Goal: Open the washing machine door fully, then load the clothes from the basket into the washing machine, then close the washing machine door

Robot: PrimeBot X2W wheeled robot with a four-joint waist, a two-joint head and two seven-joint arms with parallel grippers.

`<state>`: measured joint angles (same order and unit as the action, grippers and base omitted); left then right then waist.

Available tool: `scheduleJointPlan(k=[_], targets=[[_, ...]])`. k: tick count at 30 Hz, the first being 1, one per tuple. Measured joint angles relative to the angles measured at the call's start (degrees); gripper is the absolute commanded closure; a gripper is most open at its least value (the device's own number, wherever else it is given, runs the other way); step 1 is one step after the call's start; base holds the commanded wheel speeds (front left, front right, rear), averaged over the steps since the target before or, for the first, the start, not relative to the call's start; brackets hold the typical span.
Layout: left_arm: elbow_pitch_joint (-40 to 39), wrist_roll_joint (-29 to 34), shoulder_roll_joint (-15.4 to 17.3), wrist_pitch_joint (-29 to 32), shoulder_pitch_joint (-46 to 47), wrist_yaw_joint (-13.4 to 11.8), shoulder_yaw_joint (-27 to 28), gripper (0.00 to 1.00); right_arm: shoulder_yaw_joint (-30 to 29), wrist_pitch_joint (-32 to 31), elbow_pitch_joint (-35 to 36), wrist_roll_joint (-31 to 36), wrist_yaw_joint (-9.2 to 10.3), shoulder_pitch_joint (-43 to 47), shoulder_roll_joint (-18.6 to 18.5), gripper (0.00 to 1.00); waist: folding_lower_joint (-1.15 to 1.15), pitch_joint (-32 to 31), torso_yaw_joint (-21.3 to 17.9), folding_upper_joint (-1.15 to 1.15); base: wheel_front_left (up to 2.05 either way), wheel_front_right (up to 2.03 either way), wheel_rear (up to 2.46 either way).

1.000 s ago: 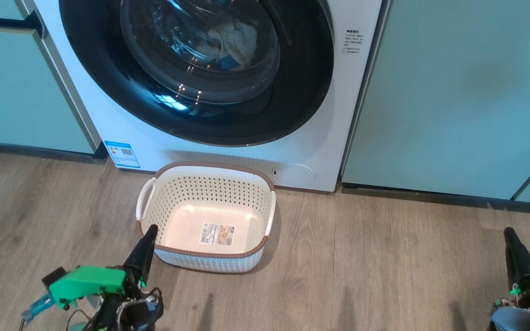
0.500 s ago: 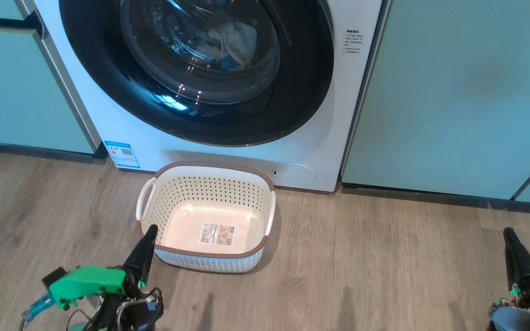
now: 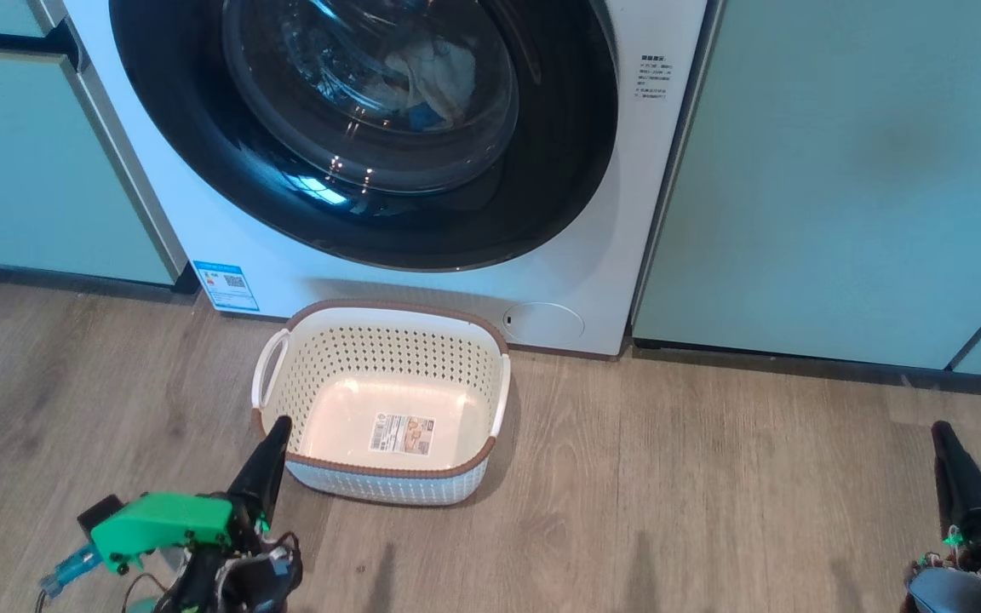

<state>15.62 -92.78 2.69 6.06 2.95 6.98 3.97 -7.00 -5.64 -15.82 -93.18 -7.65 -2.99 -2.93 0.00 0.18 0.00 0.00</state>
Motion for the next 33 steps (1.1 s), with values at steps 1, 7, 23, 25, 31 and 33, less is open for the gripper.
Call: scheduleJointPlan(k=[1, 7, 23, 25, 31, 33], targets=[[0.0, 0.0, 0.0, 0.0, 0.0, 0.0, 0.0, 1.0, 0.0, 0.0, 0.0, 0.0, 0.0, 0.0, 0.0, 1.0, 0.0, 0.0, 0.0, 0.0, 0.0, 0.0, 0.0], [0.0, 0.0, 0.0, 0.0, 0.0, 0.0, 0.0, 1.0, 0.0, 0.0, 0.0, 0.0, 0.0, 0.0, 0.0, 1.0, 0.0, 0.0, 0.0, 0.0, 0.0, 0.0, 0.0], [0.0, 0.0, 0.0, 0.1, 0.0, 0.0, 0.1, 1.0, -0.1, 0.0, 0.0, 0.1, 0.0, 0.0, 0.1, 1.0, 0.0, 0.0, 0.0, 0.0, 0.0, 0.0, 0.0], [0.0, 0.0, 0.0, 0.1, 0.0, 0.0, 0.1, 1.0, -0.1, 0.0, 0.0, 0.4, 0.0, 0.0, 0.1, 1.0, 0.0, 0.0, 0.0, 0.0, 0.0, 0.0, 0.0], [0.0, 0.0, -0.1, 0.1, 0.0, 0.0, 0.1, 1.0, -0.1, 0.0, 0.0, 0.5, 0.0, 0.0, 0.1, 1.0, 0.0, 0.0, 0.0, 0.0, 0.0, 0.0, 0.0], [0.0, 0.0, -0.1, 0.1, 0.0, 0.0, 0.1, 1.0, -0.1, -0.2, 0.0, 0.5, 0.0, 0.0, 0.1, 1.0, 0.0, 0.0, 0.0, 0.0, 0.0, 0.0, 0.0]])
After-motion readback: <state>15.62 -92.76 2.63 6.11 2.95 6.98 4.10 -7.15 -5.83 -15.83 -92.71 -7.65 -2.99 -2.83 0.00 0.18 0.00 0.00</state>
